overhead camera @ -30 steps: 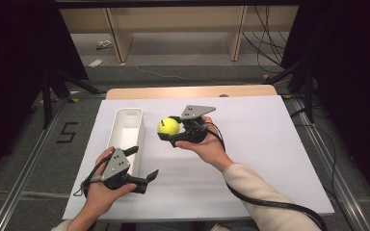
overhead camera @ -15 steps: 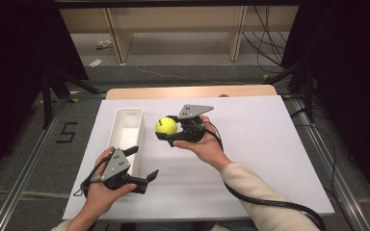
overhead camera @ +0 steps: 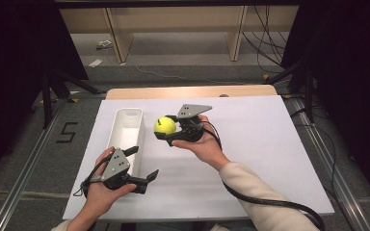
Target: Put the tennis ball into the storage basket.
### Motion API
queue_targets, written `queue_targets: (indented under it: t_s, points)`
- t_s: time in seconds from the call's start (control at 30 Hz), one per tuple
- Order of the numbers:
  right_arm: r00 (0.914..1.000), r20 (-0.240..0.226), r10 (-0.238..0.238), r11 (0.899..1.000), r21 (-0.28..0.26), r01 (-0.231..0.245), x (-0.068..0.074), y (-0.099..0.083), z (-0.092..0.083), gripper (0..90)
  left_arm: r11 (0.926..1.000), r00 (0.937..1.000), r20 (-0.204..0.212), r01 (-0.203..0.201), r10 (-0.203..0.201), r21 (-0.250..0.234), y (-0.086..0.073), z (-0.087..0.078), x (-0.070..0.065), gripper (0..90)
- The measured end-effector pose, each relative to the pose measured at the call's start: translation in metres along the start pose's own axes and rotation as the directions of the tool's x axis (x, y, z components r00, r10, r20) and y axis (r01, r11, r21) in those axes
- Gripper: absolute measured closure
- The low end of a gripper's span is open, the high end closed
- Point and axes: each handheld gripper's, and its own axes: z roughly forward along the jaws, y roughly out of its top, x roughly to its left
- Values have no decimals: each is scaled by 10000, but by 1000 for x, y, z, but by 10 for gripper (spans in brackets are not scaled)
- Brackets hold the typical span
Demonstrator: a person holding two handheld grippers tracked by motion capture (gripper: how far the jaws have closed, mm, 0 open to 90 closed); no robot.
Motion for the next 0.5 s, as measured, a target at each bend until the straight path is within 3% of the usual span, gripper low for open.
queue_targets:
  t_s: [0.5]
  points:
    - [10000,-50,-13,10000,-48,13,1,3,4,271,10000,10000,-8,-2,2,3,0,0,0,9]
